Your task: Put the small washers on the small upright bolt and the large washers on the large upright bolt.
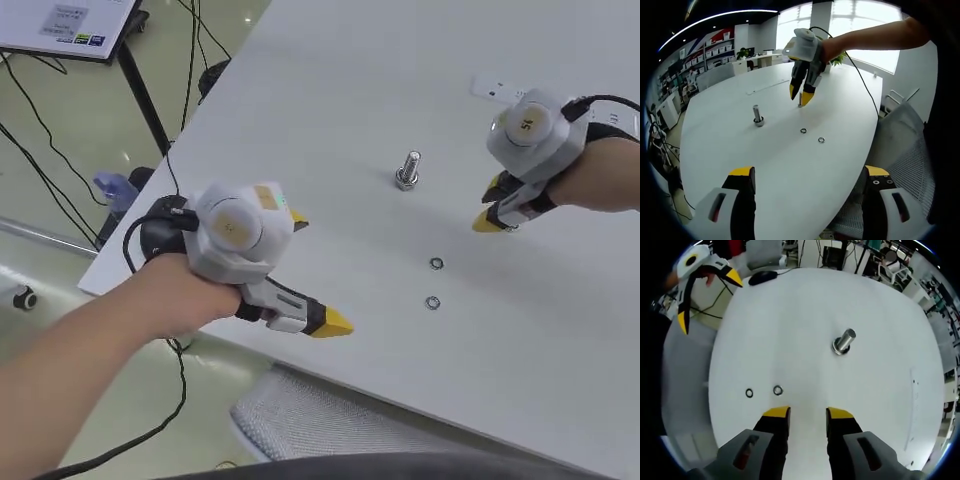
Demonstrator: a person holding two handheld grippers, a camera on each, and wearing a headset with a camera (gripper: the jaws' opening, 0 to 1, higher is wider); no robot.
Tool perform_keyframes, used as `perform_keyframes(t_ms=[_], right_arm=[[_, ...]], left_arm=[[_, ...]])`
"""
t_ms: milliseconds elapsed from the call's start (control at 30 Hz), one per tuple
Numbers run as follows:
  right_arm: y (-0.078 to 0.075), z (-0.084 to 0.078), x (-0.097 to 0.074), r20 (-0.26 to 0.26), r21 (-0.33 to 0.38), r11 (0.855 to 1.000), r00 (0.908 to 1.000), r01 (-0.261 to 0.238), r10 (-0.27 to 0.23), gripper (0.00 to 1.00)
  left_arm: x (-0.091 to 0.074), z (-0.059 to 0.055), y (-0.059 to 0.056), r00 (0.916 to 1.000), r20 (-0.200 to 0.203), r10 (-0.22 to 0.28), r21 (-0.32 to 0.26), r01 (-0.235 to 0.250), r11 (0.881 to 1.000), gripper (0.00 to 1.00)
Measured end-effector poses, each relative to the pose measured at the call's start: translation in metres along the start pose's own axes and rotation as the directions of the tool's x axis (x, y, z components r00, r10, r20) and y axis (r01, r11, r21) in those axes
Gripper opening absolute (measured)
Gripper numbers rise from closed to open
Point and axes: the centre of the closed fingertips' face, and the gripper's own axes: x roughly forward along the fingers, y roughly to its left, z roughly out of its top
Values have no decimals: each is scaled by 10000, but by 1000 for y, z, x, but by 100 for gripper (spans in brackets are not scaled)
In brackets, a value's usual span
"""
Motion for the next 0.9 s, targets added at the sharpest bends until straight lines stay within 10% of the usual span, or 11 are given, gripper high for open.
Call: perform_keyframes(t_ms=[900], right_arm=[[46, 8, 28, 409, 95, 9984, 9976, -564, 560, 29]], left_arm=[[0, -1, -6, 10000, 30, 6, 20, -6, 10000, 90]])
